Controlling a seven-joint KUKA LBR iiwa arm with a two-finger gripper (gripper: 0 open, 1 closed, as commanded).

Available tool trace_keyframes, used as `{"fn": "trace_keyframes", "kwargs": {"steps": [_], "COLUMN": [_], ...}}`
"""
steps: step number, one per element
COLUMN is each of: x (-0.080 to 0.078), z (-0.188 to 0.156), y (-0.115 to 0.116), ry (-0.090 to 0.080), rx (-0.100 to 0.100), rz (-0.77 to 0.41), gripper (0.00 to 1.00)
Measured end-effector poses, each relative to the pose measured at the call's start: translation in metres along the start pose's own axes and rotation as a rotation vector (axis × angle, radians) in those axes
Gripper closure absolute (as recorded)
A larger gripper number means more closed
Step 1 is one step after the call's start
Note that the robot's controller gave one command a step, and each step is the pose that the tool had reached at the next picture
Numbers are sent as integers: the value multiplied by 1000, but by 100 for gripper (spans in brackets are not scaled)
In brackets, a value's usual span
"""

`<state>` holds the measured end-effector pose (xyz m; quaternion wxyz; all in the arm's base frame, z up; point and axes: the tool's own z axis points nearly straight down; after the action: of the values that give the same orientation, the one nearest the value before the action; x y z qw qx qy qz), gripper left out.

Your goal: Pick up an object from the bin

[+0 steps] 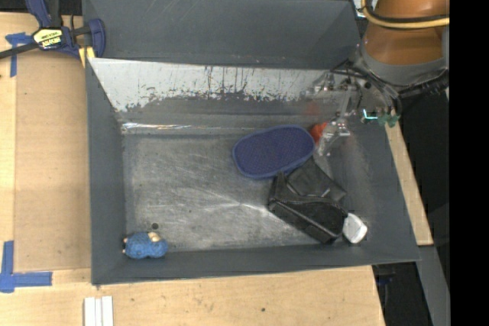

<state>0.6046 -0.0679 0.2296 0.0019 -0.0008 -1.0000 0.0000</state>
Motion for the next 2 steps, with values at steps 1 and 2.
{"fn": "trace_keyframes", "kwargs": {"steps": [1,2], "x": [-20,-15], "z": [145,127], "y": [75,66], "ry": [-7,-11], "rx": [2,1], "rz": [-77,-74], "gripper": [0,0]}}
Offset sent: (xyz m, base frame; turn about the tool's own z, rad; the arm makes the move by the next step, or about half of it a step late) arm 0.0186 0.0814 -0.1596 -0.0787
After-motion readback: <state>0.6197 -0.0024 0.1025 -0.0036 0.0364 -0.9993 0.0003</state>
